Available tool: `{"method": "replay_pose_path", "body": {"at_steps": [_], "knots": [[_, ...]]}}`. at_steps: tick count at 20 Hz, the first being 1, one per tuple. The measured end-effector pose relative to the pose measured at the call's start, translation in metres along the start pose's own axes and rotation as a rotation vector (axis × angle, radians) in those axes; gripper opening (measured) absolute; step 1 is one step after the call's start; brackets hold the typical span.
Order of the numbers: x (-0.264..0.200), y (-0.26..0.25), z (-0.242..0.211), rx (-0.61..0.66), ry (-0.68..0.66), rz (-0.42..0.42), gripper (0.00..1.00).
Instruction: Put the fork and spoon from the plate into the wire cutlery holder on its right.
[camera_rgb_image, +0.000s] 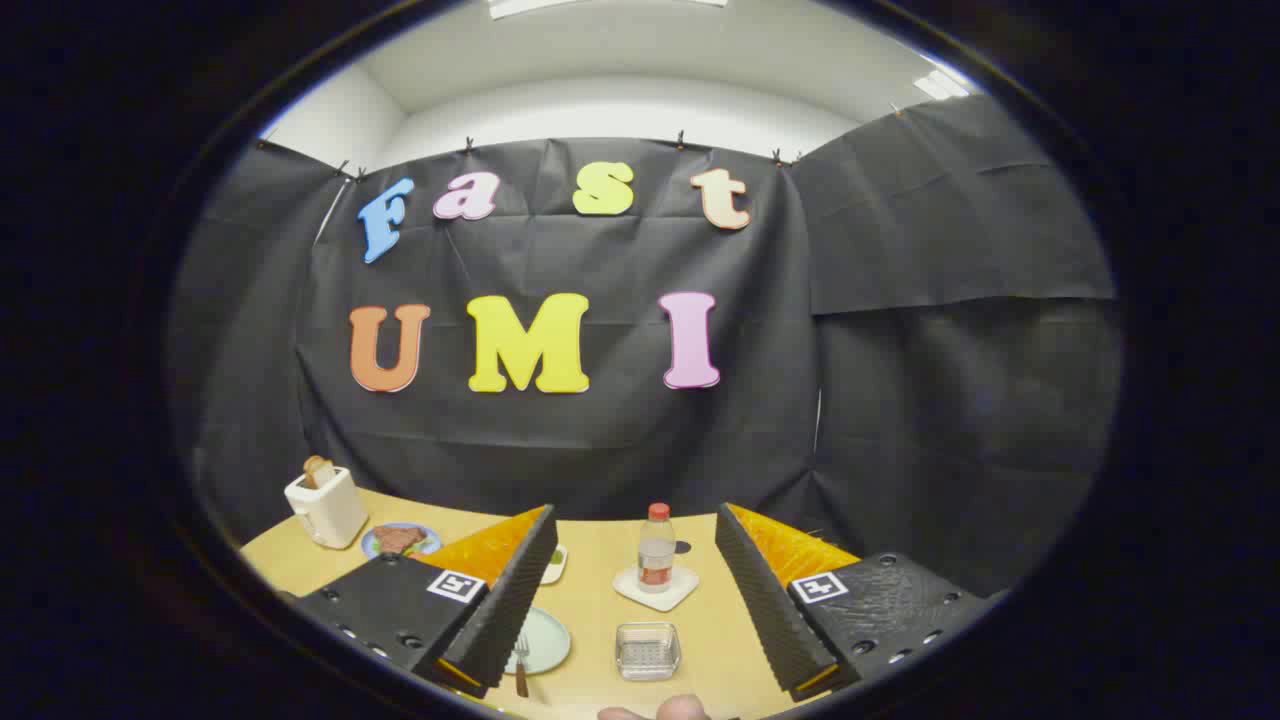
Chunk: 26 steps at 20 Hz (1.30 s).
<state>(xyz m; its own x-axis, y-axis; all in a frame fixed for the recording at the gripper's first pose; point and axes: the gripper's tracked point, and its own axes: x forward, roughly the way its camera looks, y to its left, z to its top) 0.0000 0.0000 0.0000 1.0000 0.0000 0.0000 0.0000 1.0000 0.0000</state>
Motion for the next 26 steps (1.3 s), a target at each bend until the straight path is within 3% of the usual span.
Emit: {"method": "replay_pose_path", "body": {"at_steps": [11, 18, 26], "knots": [[0.002, 0.011, -0.009, 0.012, 0.051, 0.069, 0.95], [0.005, 0.022, -0.021, -0.047, 0.100, 0.110, 0.95], [0.017, 0.066, -0.078, -0.113, 0.327, 0.258, 0.95]]}}
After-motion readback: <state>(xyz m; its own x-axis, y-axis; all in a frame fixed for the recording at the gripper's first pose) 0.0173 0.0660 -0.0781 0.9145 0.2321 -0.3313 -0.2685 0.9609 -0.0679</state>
